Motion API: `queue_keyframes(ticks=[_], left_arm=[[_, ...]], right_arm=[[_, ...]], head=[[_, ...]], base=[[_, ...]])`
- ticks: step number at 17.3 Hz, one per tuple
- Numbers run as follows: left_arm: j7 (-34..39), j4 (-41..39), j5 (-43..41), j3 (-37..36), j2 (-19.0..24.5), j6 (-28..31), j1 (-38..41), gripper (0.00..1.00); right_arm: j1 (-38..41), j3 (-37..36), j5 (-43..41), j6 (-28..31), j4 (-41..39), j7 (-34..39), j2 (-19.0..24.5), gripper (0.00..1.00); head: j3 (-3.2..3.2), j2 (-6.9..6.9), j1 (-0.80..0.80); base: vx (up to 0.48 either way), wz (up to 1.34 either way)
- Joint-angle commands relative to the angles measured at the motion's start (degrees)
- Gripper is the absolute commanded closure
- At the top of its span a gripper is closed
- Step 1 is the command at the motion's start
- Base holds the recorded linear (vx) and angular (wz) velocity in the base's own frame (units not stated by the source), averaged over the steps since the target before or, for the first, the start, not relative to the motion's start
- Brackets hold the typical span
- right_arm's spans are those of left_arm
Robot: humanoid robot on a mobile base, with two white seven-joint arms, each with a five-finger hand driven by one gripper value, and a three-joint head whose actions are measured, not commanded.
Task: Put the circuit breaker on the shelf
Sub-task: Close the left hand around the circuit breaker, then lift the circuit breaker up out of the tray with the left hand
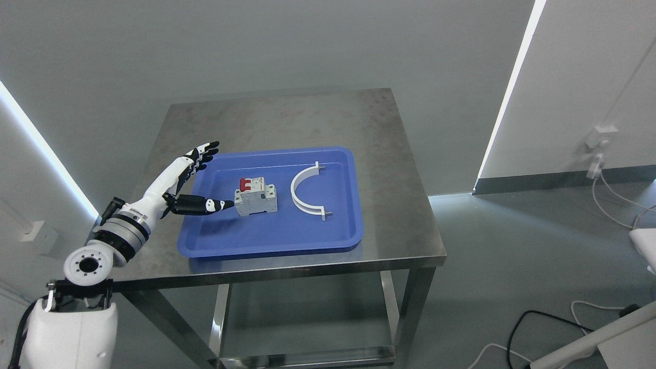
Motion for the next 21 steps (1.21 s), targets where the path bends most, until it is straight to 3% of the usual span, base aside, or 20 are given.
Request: queue_keyframes(ticks=[1,12,18,21], left_arm=[[-0.55,6.06,-4.37,-7.93,-0.2,1.51,-3.11,0.07],[-2.57,10.72,-7.63,-7.5,-1.17,0.72,-4.87,0.31],[-2.75,10.9,-7.63,-4.07,-1.17,-4.72,-4.69,0.64],[-2.83,10.9,-7.54,-2.4,-1.52,-9.81,-4.16,0.9]], right_arm=[[0.0,1.14,0.0,12.52,0.0,0.01,-1.0,0.0],[0.0,1.14,0.0,12.52,0.0,0.01,-1.0,0.0],[0.0,1.14,0.0,12.52,0.0,0.01,-1.0,0.0],[0.0,1.14,0.0,12.52,0.0,0.01,-1.0,0.0]], head=[[0.0,0.0,0.0],[0.0,0.0,0.0],[0.0,0.0,0.0],[0.0,0.0,0.0]], base=[[0.0,0.0],[0.0,0.0],[0.0,0.0],[0.0,0.0]])
